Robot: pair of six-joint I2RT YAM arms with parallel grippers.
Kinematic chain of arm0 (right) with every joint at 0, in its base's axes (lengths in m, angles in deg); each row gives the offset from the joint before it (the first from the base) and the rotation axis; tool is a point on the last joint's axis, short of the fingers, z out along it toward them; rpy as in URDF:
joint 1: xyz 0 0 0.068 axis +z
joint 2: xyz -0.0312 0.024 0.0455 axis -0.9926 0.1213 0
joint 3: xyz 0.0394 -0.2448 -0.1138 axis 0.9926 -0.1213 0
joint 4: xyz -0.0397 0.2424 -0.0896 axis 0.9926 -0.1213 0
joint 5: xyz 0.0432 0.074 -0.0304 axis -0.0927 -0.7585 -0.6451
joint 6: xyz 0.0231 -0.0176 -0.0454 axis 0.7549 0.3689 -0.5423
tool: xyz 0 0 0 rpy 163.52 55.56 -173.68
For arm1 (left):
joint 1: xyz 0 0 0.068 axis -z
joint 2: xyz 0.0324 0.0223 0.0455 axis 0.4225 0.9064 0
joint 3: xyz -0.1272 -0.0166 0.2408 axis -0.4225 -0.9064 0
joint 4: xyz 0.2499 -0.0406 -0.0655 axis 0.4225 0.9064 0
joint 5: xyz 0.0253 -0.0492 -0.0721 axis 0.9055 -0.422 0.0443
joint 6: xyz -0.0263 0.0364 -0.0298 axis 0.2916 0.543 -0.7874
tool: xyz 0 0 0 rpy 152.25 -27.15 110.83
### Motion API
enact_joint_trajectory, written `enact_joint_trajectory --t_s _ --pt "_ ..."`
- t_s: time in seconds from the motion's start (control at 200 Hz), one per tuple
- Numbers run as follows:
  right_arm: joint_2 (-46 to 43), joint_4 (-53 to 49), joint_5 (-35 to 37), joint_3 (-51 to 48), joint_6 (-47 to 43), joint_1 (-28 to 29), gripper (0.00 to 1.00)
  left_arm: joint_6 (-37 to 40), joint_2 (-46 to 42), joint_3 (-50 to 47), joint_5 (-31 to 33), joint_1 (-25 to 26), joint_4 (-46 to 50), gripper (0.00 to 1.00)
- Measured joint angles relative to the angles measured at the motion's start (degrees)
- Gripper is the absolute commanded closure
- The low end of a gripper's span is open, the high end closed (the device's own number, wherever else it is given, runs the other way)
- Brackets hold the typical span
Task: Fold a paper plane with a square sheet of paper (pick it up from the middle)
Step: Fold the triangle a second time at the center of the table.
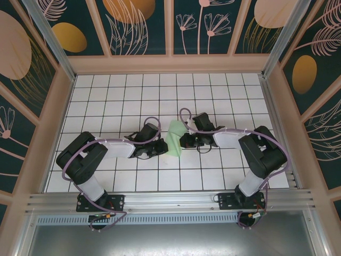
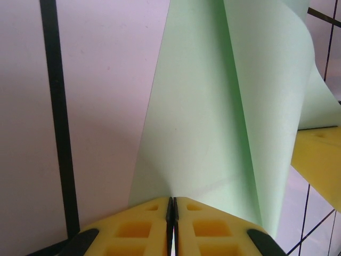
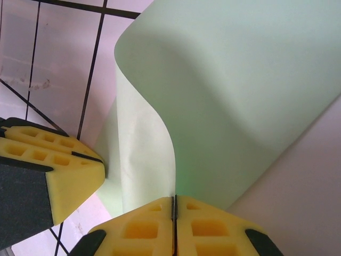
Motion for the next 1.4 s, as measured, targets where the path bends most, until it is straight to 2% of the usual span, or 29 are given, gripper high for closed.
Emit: enact_joint_trajectory --t_s 0.49,1.146,1.401 --pt "1.3 -3.8 0.9 1.9 -1.1 0.0 0.89 0.2 0.1 0.3 0.0 0.0 0.4 0.86" --pt "3.2 -3.9 1.3 2.6 -1.0 0.0 0.89 0.6 0.1 0.5 0.0 0.0 0.6 0.86" --pt "3.3 -3.9 1.4 2.6 -1.1 0.0 0.89 0.6 0.0 0.7 -0.2 0.0 0.6 0.77"
